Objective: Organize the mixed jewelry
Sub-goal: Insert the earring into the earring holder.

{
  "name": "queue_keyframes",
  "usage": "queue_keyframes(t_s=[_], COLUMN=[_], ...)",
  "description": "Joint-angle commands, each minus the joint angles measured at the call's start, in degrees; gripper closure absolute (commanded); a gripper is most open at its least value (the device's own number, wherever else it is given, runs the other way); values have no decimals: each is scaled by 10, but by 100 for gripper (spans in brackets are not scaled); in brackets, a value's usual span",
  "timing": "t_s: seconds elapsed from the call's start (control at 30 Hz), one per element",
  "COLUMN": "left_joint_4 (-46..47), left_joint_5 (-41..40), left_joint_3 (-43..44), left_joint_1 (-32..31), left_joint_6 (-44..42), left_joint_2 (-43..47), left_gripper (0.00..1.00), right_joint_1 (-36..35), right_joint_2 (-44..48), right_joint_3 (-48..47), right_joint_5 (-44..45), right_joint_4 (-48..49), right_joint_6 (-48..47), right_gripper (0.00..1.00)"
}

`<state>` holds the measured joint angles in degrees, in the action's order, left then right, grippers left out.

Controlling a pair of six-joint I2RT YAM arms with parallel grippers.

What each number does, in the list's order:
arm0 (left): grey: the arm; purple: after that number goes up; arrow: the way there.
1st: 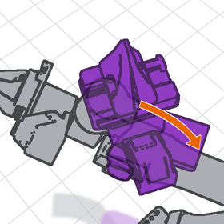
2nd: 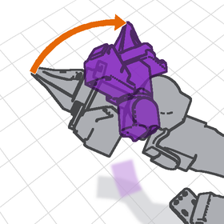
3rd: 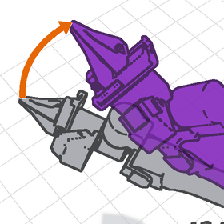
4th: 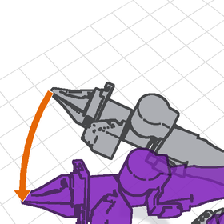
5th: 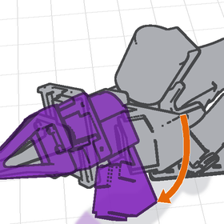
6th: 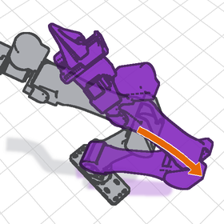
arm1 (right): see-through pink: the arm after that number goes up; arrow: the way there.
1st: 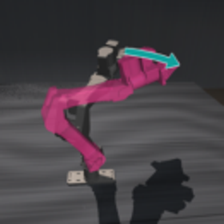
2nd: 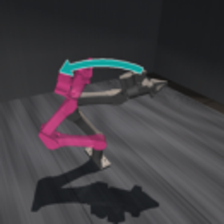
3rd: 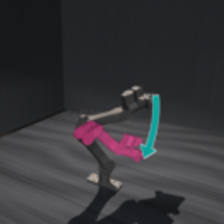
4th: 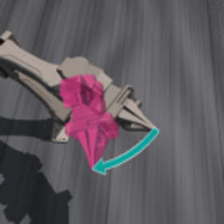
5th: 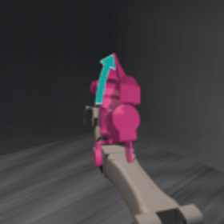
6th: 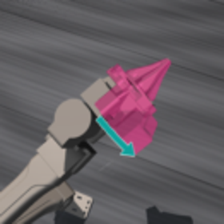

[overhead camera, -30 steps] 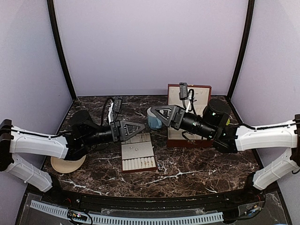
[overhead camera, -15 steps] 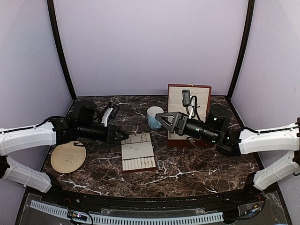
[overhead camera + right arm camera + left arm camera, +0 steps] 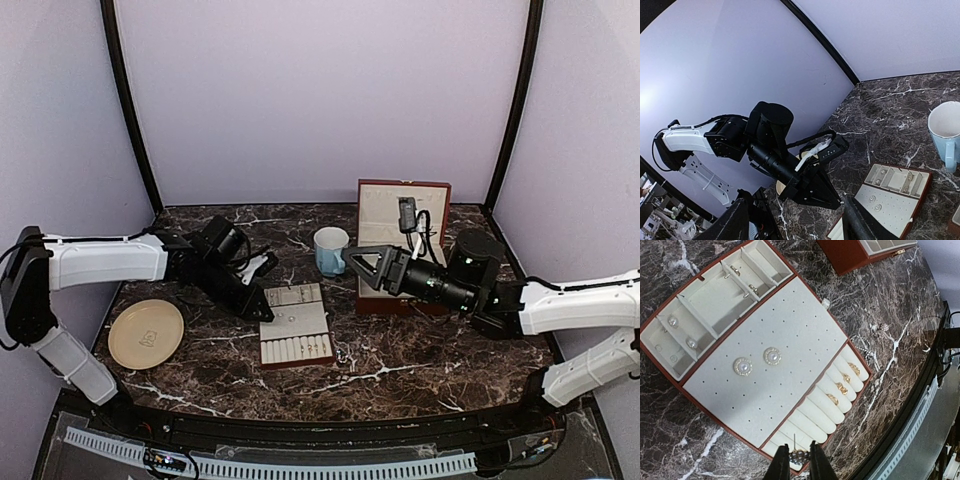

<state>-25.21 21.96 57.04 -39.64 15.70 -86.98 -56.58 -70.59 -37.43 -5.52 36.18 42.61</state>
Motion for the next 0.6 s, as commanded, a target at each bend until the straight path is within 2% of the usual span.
queue_keyframes(t_s=[0.0, 0.13, 0.57], left_joint_4=[-61, -75, -107], left_joint_5=[18, 46, 67], left_joint_3=[28, 49, 66], left_joint_1=[2, 2, 2], left_joint_6=[-25, -25, -21], left_joint_2=[-20, -51, -108], left_gripper=[87, 87, 87], right_joint_1=[5, 5, 5], right_joint_2=[18, 22, 28], right_joint_3=[10, 10, 14], right_joint_5=[11, 12, 12], right_joint_4=[16, 15, 17], right_joint_6=[-8, -10, -10], right_gripper=[36, 36, 36])
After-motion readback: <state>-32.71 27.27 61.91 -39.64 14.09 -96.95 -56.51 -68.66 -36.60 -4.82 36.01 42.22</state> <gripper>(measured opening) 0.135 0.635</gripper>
